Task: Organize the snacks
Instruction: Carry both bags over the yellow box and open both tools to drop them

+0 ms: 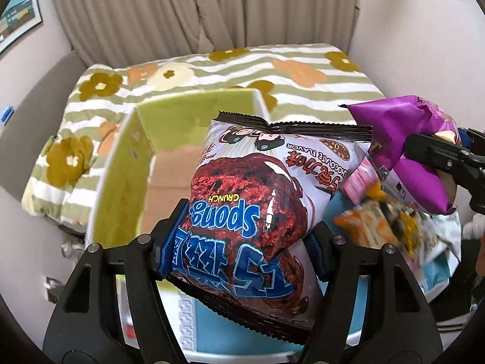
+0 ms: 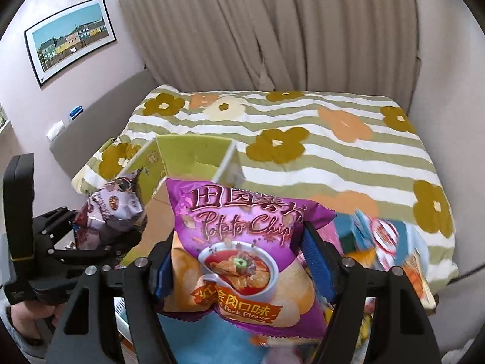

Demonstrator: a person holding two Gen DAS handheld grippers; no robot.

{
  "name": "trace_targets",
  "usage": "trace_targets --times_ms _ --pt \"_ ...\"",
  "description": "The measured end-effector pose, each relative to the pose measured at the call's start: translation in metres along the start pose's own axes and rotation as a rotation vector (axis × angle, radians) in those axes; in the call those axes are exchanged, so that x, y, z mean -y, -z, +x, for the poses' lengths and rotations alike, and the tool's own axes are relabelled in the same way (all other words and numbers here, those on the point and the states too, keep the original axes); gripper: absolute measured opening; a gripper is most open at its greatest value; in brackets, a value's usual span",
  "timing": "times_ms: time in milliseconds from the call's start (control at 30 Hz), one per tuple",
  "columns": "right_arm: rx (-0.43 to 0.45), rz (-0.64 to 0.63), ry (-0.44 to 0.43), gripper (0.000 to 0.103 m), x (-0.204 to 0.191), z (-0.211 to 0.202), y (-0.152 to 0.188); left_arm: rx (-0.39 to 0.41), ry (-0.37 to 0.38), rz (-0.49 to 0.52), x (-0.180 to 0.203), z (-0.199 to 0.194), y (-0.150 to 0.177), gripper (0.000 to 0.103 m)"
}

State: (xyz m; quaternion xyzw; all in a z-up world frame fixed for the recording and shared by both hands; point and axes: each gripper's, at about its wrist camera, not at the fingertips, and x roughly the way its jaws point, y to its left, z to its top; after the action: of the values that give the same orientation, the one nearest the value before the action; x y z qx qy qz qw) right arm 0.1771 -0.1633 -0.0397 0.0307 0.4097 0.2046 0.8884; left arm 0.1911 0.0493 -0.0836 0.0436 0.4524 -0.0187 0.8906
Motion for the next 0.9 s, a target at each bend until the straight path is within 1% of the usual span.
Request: trace_targets --times_ms 133,267,367,467,500,533,567,633,767,900 --pt "-0.004 0.018 -0.008 0.069 -0.024 0.031 -0.032 -0.004 -0.011 0.006 -0.035 0.024 -0.033 0.064" --pt "-0.015 0.025 0.012 0.069 -0.048 0.07 -0.059 -0.043 -0.012 0.026 -0.069 0.066 -0.063 0.065" --pt "-0.029 0.047 0.033 0.069 -0.062 0.093 -0.073 -0.081 0.002 0.037 -0.091 0.099 -0.077 0.065" --pt "-0.039 0.077 0.06 0.069 -0.068 0.113 -0.082 -0.112 0.009 0.043 -0.104 0.128 -0.085 0.065" --pt "-0.042 0.085 0.065 0.069 -0.068 0.116 -0.081 -0.125 0.02 0.041 -0.109 0.139 -0.086 0.067" --pt "-0.049 0.095 0.073 0.069 -0.068 0.122 -0.082 -0.142 0.025 0.04 -0.113 0.149 -0.088 0.071" --pt "-0.061 0.105 0.088 0.069 -0.069 0.128 -0.083 -0.152 0.016 0.045 -0.115 0.156 -0.088 0.086" --pt "-0.078 0.123 0.102 0.069 -0.069 0.135 -0.083 -0.161 -0.026 0.065 -0.117 0.169 -0.087 0.103" --pt "-0.099 0.152 0.117 0.069 -0.067 0.146 -0.082 -0.144 0.011 0.05 -0.13 0.167 -0.079 0.102" --pt "-0.11 0.154 0.123 0.069 -0.068 0.156 -0.083 -0.137 0.022 0.023 -0.143 0.152 -0.066 0.102"
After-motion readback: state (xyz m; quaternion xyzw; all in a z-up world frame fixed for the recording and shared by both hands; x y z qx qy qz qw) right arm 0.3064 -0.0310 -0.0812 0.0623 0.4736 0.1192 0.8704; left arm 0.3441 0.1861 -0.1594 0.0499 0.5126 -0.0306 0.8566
